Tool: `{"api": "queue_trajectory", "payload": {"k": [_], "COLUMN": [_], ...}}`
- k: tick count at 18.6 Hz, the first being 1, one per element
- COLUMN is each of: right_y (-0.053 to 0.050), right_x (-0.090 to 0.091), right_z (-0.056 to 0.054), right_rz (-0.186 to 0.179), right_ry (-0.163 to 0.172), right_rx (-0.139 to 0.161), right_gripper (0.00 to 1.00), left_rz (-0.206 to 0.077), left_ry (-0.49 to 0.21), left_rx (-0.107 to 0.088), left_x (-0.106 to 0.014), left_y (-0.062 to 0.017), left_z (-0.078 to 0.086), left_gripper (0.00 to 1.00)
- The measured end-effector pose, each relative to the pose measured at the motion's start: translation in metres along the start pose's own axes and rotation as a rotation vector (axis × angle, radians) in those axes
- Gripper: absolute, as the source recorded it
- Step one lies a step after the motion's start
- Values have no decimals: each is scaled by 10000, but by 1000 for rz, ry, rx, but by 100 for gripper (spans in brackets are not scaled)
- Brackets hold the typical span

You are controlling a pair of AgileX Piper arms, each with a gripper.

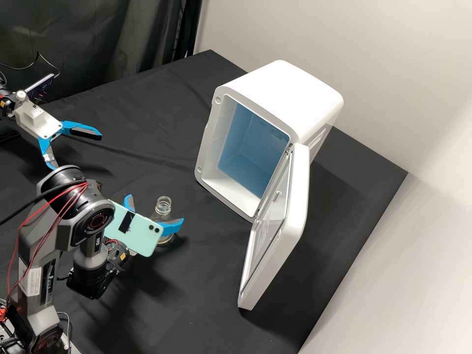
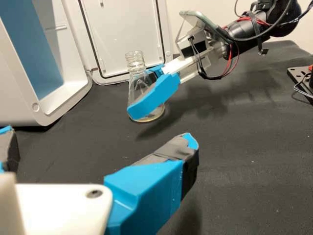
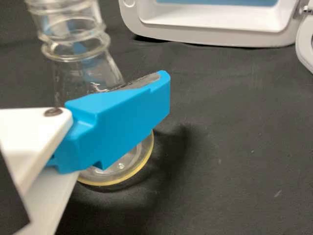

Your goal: Place the flask in the incubator

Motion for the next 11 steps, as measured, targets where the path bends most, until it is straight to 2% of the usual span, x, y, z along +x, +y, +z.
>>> {"api": "queue_trajectory", "payload": {"k": [1,2,4,5,11], "right_y": [8,25,49,47,22], "right_x": [7,12,14,14,16], "right_z": [10,16,32,37,40], "right_rz": [-2,-5,-3,-4,-28], "right_ry": [3,12,14,13,11], "right_rx": [28,72,137,150,147], "right_gripper": [0,0,0,0,0], "left_rz": [-2,-6,-8,-9,-10], "left_ry": [-3,-7,-11,-15,-11], "left_rx": [-2,-6,-10,-9,-22], "left_x": [3,9,15,17,29], "left_y": [-4,-12,-17,-16,-25], "left_z": [2,4,9,13,8], "left_gripper": [100,100,100,100,100]}}
